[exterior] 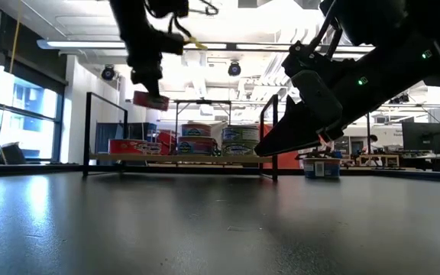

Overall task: Stack canned seafood by type on shelf
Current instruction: Stack the red tuna can on top of the red tuna can on the shelf

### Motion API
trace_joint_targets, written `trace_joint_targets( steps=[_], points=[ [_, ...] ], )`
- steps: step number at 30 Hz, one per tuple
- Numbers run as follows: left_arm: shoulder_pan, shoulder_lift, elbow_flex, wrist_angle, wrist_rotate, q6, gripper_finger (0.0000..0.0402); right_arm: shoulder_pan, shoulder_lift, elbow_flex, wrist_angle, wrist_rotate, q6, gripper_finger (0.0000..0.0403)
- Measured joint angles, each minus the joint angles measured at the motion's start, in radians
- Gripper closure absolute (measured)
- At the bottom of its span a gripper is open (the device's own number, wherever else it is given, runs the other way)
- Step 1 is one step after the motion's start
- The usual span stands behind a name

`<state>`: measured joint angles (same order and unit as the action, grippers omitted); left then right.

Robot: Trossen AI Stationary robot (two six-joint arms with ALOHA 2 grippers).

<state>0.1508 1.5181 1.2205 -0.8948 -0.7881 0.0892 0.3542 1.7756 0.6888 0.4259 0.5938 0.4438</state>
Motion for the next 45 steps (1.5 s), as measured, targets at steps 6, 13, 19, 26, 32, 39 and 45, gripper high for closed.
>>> trace_joint_targets(
  steps=[6, 13, 19, 26, 32, 39, 45],
  points=[
    [0.245, 0.007, -0.006, 0.173, 0.133, 0.154, 0.0401, 0.0, 0.0, 0.0, -0.002, -0.001, 0.003, 0.0263],
    [0.445, 0.02, -0.011, 0.218, 0.306, 0.159, 0.0401, 0.0, 0.0, 0.0, -0.003, -0.003, 0.008, 0.0263],
    [0.491, 0.076, -0.011, 0.221, 0.366, 0.16, 0.0401, 0.0, 0.0, 0.0, -0.003, -0.003, 0.008, 0.0263],
    [0.491, 0.129, -0.012, 0.221, 0.368, 0.149, 0.0401, 0.0, 0.0, 0.0, -0.003, -0.003, 0.008, 0.0263],
    [0.479, 0.118, -0.012, 0.21, 0.368, 0.148, 0.04, 0.0, 0.0, 0.0, -0.003, -0.003, 0.008, 0.0263],
    [0.456, 0.104, -0.012, 0.19, 0.416, 0.121, 0.0388, 0.0, 0.0, 0.0, -0.003, -0.003, 0.008, 0.0263],
    [0.456, 0.103, -0.011, 0.174, 0.408, 0.095, 0.037, 0.0, 0.0, 0.0, -0.003, -0.003, 0.01, 0.0263]
  ],
)
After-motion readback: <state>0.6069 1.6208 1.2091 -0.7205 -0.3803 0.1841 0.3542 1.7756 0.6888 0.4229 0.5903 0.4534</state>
